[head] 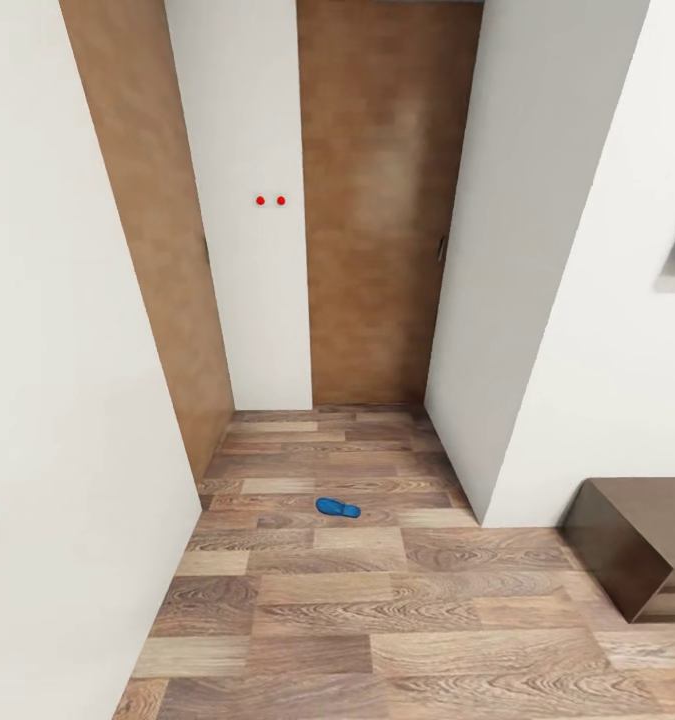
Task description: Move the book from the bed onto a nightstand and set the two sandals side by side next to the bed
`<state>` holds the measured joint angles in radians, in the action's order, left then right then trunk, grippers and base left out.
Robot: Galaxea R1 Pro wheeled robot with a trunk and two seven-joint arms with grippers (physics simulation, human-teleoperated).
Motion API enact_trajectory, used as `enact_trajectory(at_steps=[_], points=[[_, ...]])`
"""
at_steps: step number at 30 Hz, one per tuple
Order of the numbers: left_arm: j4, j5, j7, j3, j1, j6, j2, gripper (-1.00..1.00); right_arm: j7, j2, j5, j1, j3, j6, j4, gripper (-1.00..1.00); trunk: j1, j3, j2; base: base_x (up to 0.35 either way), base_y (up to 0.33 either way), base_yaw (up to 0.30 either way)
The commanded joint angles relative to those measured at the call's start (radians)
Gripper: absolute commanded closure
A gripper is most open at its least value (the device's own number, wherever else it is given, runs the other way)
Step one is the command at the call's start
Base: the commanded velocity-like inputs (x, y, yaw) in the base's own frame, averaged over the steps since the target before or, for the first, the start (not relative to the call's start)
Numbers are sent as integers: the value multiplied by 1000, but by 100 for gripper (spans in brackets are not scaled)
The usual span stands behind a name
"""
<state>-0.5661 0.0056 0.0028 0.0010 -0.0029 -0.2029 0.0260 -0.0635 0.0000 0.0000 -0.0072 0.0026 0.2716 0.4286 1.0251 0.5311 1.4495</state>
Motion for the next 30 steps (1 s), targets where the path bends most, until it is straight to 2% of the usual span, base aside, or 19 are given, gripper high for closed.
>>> enact_trajectory(at_steps=[1, 12, 25, 30], points=[[0, 1, 0, 0, 0, -3, 0, -100, -2, 0, 0, -1, 0, 3, -1, -100, 0, 1, 0, 0, 0, 6], [0, 1, 0, 0, 0, -3, 0, -100, -2, 0, 1, -1, 0, 3, -1, -100, 0, 1, 0, 202, 0, 1], [0, 1, 0, 0, 0, -3, 0, -100, -2, 0, 0, -1, 0, 3, -1, -100, 0, 1, 0, 27, 0, 0], [0, 1, 0, 0, 0, -3, 0, -100, -2, 0, 1, -1, 0, 3, -1, -100, 0, 1, 0, 202, 34, 0]])
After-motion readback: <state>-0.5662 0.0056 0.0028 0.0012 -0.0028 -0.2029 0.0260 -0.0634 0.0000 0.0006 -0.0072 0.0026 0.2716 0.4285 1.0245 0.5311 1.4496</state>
